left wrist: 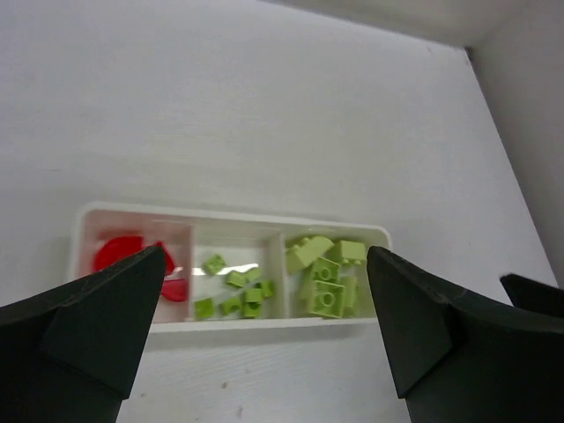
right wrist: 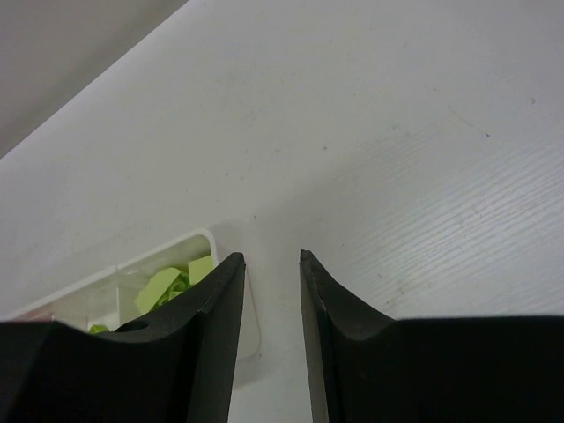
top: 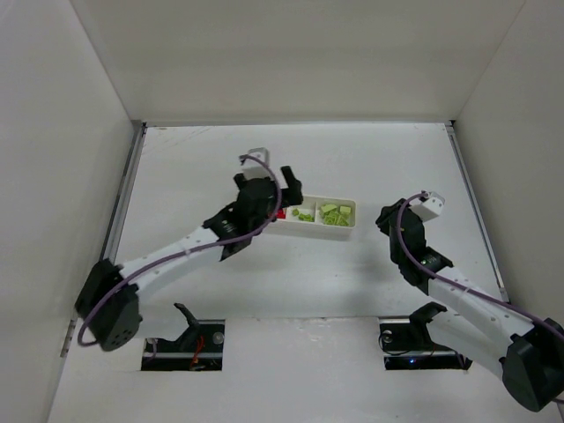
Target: Sort the legos into containers by color
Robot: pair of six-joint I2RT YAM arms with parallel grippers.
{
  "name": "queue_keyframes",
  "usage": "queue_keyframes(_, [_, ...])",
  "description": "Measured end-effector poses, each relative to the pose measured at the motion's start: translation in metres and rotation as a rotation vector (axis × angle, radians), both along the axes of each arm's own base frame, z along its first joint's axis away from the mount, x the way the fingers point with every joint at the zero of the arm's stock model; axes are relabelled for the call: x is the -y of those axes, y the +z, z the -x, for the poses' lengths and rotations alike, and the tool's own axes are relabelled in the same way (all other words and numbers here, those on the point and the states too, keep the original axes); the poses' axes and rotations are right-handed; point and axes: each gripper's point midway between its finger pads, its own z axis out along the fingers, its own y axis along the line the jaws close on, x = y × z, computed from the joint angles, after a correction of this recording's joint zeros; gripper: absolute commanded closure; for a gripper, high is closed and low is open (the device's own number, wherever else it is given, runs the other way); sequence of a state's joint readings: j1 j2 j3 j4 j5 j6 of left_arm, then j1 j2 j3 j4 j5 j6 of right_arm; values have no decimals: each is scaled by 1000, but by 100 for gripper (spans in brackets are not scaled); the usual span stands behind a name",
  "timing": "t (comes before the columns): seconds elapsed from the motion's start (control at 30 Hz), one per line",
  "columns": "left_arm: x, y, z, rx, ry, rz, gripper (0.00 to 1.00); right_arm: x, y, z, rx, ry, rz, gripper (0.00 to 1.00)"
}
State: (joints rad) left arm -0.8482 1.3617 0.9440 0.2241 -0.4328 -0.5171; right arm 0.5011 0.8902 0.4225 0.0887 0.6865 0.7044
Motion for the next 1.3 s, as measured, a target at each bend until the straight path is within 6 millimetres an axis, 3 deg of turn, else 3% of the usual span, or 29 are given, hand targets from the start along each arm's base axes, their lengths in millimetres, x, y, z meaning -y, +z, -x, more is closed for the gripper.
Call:
queue_keyframes(0.1, [-71,5,2,19,149,52,0,-1,0,0,1,4,-3,52])
queue_keyframes(0.2, [-144,-12,11,-13,322,65,0,-1,-2,1,0,5,-2,40])
queue_keyframes(0.3, [-208,-35,29,-68,492,65,0,-1,-4,1,-2,4,-1,35])
queue_keyframes(0.4, [-253,-52,53,-107,618,63,0,3,-6,1,-3,-6,0,34])
queue_keyframes(0.5, [-282,-61,73,-127,709,68,0,4,-5,0,3,-13,-2,33])
queue_keyframes(0.6, [-293,-69,87,-140,748,78,0,1,-5,0,3,-3,1,31])
queue_keyframes(0.83, [-291,-89,94,-204,757,84,0,1,-3,1,11,-7,10,30])
queue_keyframes(1.1, [-287,-115,100,-267,739,79,0,3,-20,-1,-44,-20,53,30])
queue_keyframes(1.3, [-283,-115,99,-271,725,95,0,3,-4,1,8,-20,25,29])
